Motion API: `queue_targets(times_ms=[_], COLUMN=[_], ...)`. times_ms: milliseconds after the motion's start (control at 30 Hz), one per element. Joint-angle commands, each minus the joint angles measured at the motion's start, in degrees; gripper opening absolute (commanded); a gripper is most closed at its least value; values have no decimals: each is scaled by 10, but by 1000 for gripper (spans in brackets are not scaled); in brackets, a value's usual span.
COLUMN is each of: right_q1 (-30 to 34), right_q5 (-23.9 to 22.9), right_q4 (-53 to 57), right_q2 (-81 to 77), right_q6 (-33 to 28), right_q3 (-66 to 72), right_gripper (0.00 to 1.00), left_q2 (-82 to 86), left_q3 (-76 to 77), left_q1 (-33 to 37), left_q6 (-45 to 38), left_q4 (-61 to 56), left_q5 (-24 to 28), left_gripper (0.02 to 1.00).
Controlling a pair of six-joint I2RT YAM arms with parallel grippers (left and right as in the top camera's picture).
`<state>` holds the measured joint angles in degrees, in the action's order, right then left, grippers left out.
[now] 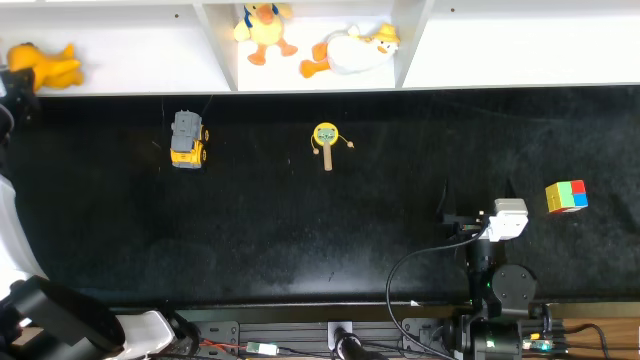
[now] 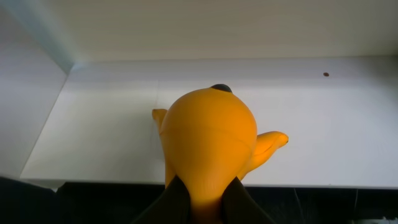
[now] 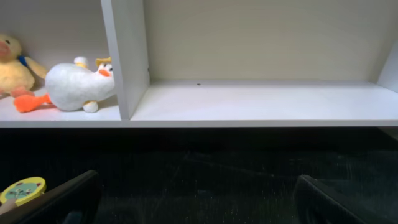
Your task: Store Toys
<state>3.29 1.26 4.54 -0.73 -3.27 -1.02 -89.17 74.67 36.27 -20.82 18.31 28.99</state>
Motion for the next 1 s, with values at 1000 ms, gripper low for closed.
queue_targets(times_ms=[1000], right_q1=[1], right_q5=[2], right_q4=[-2], right_q2=[5], right_q6=[-1], right_q3=[7], right_gripper=[996], left_q2=[-4], left_q3=[23], left_q1=[-53], left_q6=[48], left_q4=[-11], left_q5=[-69], left_gripper=[172])
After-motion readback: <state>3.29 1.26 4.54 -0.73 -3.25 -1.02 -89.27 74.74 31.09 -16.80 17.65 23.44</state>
